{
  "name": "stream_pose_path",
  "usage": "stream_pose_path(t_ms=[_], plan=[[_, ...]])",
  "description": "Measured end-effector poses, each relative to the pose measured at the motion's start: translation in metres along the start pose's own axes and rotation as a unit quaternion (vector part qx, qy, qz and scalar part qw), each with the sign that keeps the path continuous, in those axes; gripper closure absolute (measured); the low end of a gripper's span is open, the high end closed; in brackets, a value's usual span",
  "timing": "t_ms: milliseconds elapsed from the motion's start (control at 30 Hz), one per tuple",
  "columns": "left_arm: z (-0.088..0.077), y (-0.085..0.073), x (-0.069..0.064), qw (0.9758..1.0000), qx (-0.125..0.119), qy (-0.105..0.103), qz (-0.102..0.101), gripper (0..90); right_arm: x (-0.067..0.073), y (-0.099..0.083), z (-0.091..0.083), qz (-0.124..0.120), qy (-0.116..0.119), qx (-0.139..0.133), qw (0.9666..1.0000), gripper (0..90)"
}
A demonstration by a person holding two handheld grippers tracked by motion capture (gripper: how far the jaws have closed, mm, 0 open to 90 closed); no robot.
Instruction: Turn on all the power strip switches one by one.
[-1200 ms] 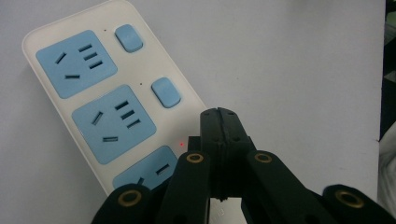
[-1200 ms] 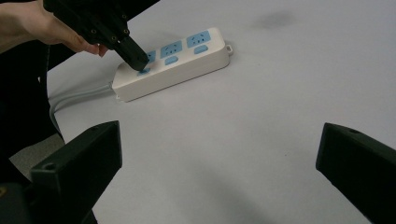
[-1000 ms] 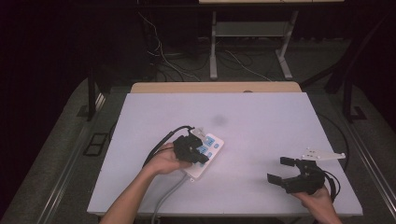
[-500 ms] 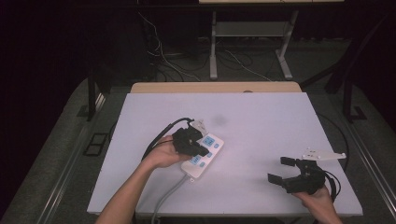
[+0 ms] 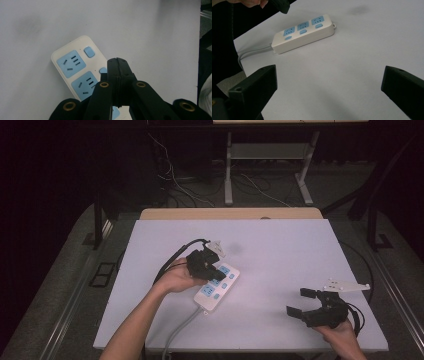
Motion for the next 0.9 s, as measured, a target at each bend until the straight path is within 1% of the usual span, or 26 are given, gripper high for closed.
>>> stream_pose_path(t_ms=[133,233,500,600,767,900], plan=[[-0.001,0.005,0.003,1.0000,0.003,0.003,0.004,89.7,0.000,0.000,0.000,-0.002,0.000,0.000,1.0000,0.2],[0.000,0.007,0.006,1.0000,0.000,0.006,0.001,89.6,0.000,0.000,0.000,-0.002,-0.002,0.001,1.0000,0.2],[0.012,0.009,0.014,1.0000,0.005,0.005,-0.003,89.6,0.000,0.000,0.000,-0.003,-0.001,0.001,1.0000,0.2],[0.016,0.009,0.016,0.9999,0.010,0.005,-0.001,89.6,0.000,0.000,0.000,-0.003,-0.001,0.000,1.0000,0.2],[0.021,0.008,0.017,0.9999,0.015,0.002,-0.003,89.6,-0.001,0.000,0.000,-0.003,-0.001,0.000,1.0000,0.2],[0.026,0.007,0.017,0.9997,0.023,0.002,0.001,89.6,-0.001,0.000,0.000,-0.004,-0.002,0.001,1.0000,0.2]])
Point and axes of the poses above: each handheld gripper's, and its own axes: z roughly forward along the jaws, y roughly out of its top, x roughly to its left, the point moved 3 cm from there along z, roughly forward along the jaws, and after that the axes turned 10 degrees about x, right-handed, at the moved point
